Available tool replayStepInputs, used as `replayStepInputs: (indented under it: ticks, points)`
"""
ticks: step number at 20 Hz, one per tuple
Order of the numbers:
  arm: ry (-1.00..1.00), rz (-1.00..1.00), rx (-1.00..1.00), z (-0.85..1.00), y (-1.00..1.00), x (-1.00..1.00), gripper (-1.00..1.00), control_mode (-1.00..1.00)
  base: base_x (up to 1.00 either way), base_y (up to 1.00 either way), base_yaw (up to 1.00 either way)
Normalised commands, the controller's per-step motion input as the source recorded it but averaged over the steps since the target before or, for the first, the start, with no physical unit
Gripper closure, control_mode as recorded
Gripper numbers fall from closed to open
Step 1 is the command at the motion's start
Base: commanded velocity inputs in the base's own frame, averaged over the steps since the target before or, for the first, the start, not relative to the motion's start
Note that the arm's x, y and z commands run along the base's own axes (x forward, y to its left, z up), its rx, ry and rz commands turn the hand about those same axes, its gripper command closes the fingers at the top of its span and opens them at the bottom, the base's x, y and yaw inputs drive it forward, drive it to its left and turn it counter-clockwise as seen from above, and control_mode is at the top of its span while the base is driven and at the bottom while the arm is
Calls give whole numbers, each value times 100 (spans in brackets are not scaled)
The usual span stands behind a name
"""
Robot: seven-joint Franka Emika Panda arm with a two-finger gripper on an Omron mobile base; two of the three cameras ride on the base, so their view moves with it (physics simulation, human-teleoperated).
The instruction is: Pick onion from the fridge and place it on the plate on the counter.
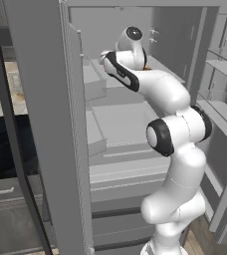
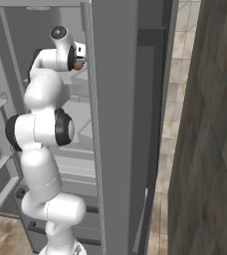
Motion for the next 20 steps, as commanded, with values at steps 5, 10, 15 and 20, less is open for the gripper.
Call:
replayStepInputs:
  ticks: [5,10,15,20]
  points:
    - [0,0,0,-5,2,28,-100,-100,0,0,0]
    - [0,0,0,-9,0,14,-100,-100,0,0,0]
    - [0,0,0,-12,5,10,-100,-100,0,0,0]
    - [1,0,0,-8,5,8,-100,-100,0,0,0]
